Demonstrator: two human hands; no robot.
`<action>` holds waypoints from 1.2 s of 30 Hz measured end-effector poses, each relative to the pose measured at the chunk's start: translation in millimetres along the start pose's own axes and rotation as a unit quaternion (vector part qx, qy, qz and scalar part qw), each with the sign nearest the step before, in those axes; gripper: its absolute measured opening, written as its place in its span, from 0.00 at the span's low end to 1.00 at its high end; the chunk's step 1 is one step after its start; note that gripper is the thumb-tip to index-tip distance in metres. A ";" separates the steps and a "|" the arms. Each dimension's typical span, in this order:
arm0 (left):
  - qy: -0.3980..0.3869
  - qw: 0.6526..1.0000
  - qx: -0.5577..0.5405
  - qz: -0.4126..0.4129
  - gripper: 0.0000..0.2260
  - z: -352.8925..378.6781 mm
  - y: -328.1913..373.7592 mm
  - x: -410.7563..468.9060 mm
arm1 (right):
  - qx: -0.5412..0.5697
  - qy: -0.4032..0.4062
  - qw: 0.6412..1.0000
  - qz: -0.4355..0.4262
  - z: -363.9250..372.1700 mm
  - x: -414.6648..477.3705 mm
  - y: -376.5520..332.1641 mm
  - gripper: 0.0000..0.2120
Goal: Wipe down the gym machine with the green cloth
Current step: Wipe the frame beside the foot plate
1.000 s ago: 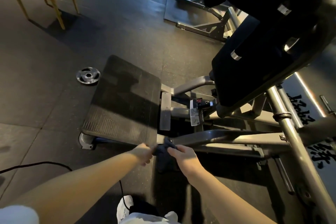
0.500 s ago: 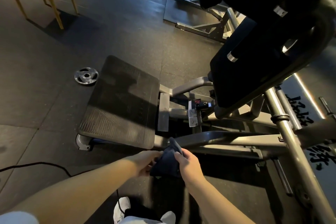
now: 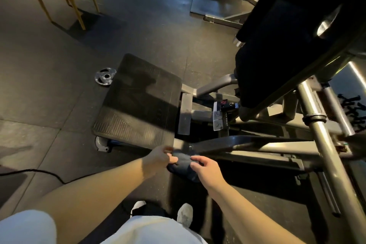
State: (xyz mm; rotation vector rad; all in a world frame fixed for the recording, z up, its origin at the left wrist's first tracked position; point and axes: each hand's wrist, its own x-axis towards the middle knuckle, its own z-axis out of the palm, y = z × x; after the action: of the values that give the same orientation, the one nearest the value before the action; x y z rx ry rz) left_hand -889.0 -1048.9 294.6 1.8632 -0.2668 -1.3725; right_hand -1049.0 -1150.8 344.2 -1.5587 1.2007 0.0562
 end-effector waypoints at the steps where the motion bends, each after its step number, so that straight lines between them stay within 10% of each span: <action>1: 0.005 1.000 -0.007 0.003 0.18 3.8 2.2 -0.9 | -0.018 -0.016 1.000 -0.009 -7.7 2.6 4.4 0.17; 8: -0.042 0.997 0.052 0.036 0.31 37.8 8.4 -9.1 | -0.087 -0.074 0.993 -0.016 -50.3 24.6 32.3 0.32; 17: 0.041 0.909 0.410 0.062 0.04 69.2 9.6 3.6 | -0.152 -0.105 0.982 -0.033 -66.7 65.9 64.7 0.04; 26: -0.004 0.889 0.441 0.123 0.05 60.5 6.3 39.7 | -0.221 -0.138 0.962 -0.086 -54.7 94.0 73.4 0.04; 36: 0.100 0.902 0.408 0.099 0.09 50.3 -30.4 95.7 | -0.043 -0.133 0.990 0.033 -7.2 129.4 84.7 0.06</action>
State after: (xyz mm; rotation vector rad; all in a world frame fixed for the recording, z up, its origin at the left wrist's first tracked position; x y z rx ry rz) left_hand -903.9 -1107.8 200.2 2.5347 -1.0194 -0.9708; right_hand -1049.3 -1228.6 210.4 -1.5302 1.0497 0.3517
